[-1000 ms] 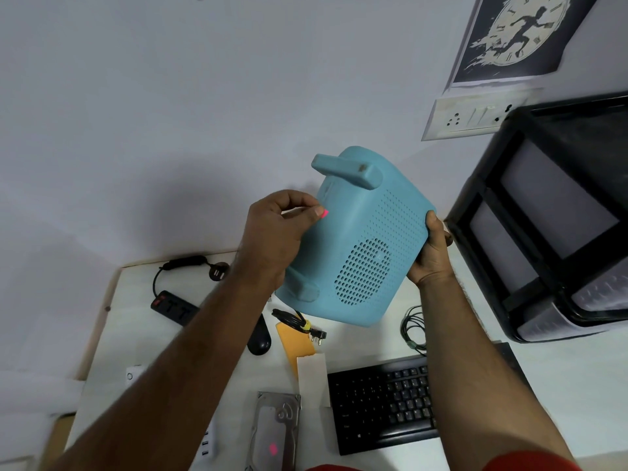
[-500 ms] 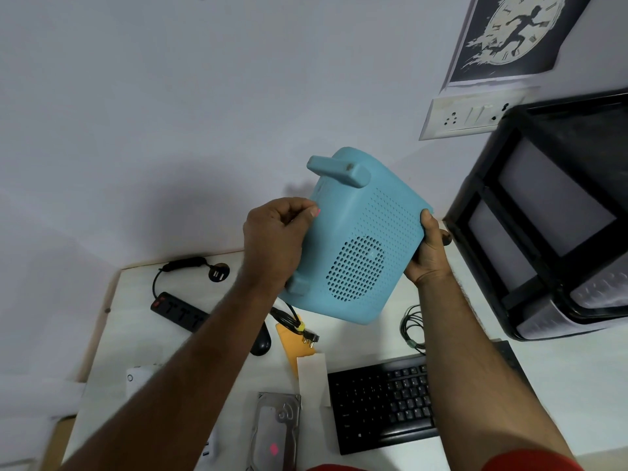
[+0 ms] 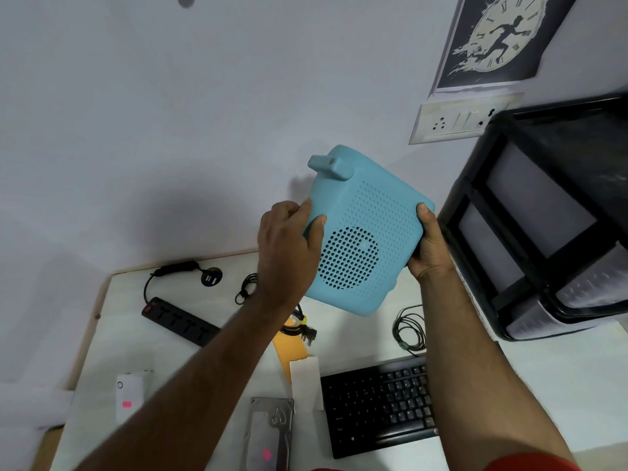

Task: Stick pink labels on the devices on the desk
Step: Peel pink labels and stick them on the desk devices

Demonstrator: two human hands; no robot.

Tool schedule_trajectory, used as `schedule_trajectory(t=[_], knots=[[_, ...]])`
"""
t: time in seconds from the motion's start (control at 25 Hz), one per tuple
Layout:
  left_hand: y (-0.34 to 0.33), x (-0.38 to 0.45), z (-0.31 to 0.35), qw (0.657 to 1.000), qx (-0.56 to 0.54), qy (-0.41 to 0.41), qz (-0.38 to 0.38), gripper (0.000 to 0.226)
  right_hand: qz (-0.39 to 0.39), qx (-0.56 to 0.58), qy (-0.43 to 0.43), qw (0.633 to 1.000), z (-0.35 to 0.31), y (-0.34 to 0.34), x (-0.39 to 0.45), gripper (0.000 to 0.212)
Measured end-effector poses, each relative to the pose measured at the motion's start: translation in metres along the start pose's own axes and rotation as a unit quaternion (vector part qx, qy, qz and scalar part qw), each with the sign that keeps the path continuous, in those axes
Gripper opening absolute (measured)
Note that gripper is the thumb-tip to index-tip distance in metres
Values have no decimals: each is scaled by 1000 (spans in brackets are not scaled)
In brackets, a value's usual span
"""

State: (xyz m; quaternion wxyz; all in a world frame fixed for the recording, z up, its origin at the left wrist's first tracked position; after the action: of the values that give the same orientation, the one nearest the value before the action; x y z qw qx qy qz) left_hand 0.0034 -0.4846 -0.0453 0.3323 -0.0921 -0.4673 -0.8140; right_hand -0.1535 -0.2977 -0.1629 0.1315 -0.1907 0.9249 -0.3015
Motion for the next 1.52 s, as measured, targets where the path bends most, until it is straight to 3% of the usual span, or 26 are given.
schedule_trajectory(t=[0.16, 0.32, 0.56, 0.72, 1.0, 1.12, 1.24, 1.36, 1.52], knots=[[-13, 5, 2, 999, -31, 21, -35, 46, 55, -58, 7, 997, -16, 14, 0, 94], [-33, 6, 4, 991, -71, 81, -74, 59, 69, -116, 38, 990, -39, 16, 0, 85], [-79, 13, -16, 958, -171, 171, -154, 45, 85, -170, 51, 980, -69, 23, 4, 49], [-103, 8, -17, 924, -256, 212, -186, 31, 128, -195, 33, 972, -70, 34, 3, 55], [-140, -11, -32, 902, -278, 281, -174, 17, 166, -254, 48, 951, -77, 35, 11, 71], [-149, -16, -42, 887, -267, 330, -182, 41, 178, -357, 53, 916, -75, 28, 17, 84], [-140, -18, -51, 901, -222, 353, -120, 70, 156, -523, 43, 837, -68, 7, 23, 93], [-127, -7, -56, 947, -136, 281, -79, 79, 101, -628, 36, 771, -52, -21, 28, 96], [-141, 14, -61, 969, -34, 145, -195, 87, 22, -686, 68, 724, -21, -56, 44, 93]])
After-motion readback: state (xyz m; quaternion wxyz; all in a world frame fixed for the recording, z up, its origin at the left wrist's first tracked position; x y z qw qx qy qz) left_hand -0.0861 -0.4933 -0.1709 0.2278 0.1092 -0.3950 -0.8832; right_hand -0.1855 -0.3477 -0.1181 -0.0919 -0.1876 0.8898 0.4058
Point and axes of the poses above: each hand's wrist, its own x-axis towards the middle knuckle, its own y-axis out of the back of the hand, z = x × y, the point moved 6 cm from there along x, towards the middle knuckle, and after that the axes turned 1 degree about y, right-handed, at the moved point
